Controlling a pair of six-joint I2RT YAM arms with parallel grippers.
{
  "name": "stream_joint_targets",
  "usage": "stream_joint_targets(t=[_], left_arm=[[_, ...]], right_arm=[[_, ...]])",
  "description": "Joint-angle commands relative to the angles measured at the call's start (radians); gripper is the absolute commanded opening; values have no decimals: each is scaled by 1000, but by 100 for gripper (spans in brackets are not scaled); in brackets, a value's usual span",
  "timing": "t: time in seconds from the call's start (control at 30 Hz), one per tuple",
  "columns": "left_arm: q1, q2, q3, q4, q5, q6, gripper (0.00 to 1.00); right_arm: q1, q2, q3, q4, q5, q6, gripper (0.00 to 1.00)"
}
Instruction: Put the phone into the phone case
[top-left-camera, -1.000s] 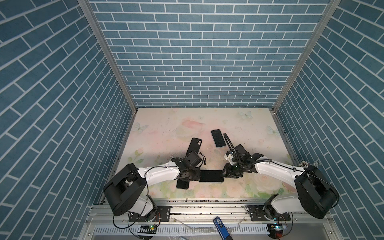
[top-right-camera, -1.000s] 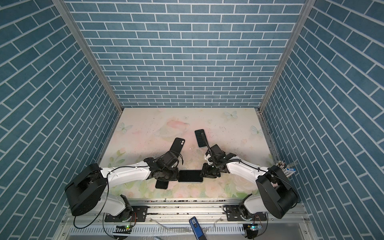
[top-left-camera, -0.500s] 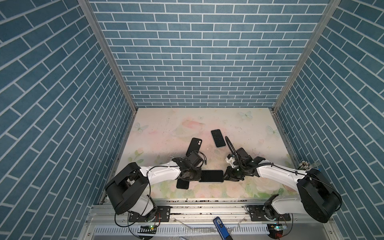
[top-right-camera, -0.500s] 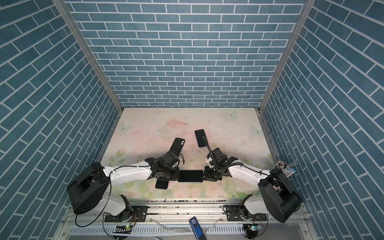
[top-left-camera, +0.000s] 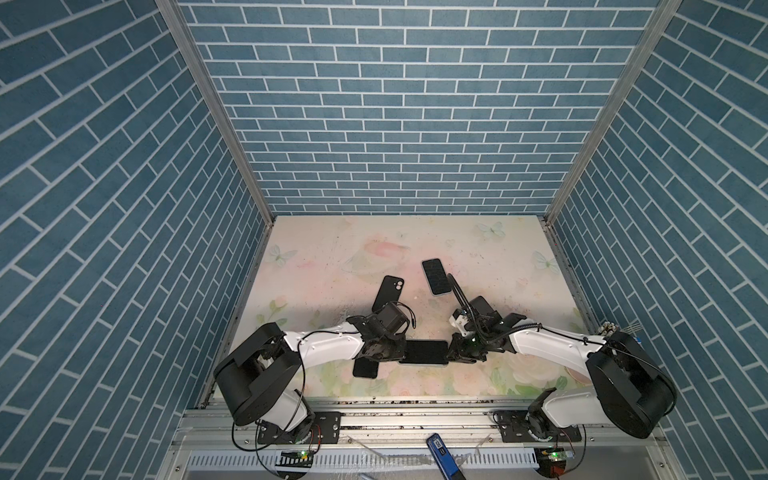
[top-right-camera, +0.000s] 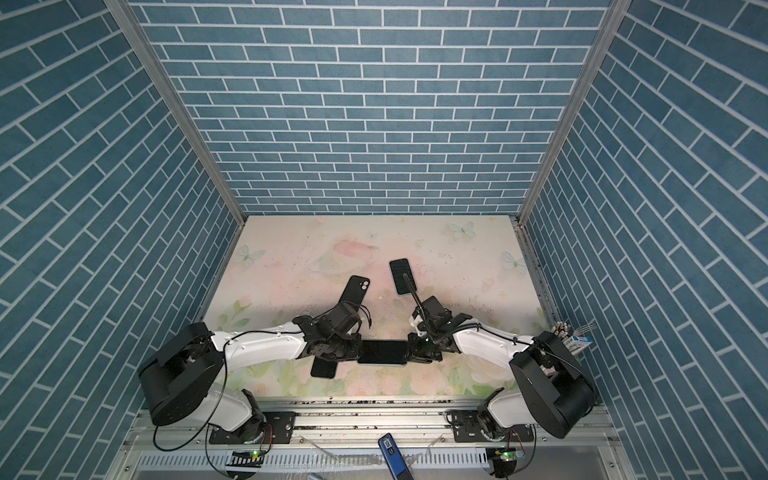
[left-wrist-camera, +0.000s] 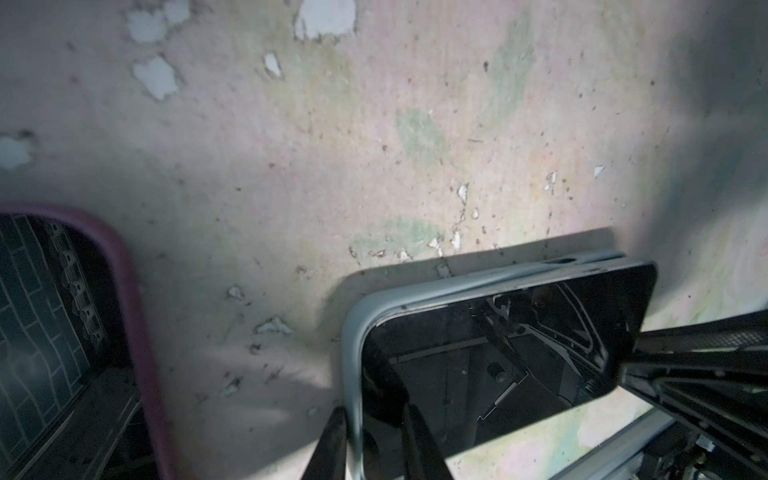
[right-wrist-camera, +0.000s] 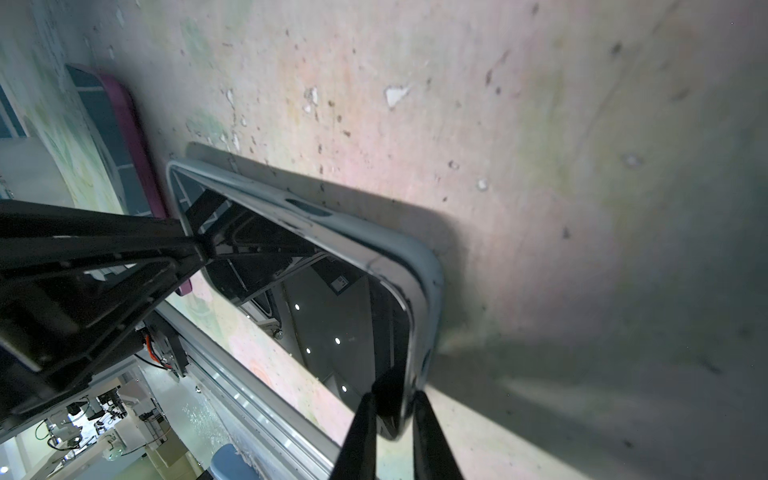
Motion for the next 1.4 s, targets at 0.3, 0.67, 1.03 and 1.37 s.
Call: stream_joint_targets(t=[0.3,0.67,1.03,1.37], left_arm=[[-24,56,-25,76,36,-13,21],[-29,49,-46,99,36,-23,22],[-29,50,-49,105,41,-22,22],[-29,50,-51,108,41,-23,22]], right_arm=[[52,45,-6,19,13,10,15],[104,109,-1,52,30,30,14],[143,164,2,85,34,44,11],[173,214,-11,127,34,61,4]])
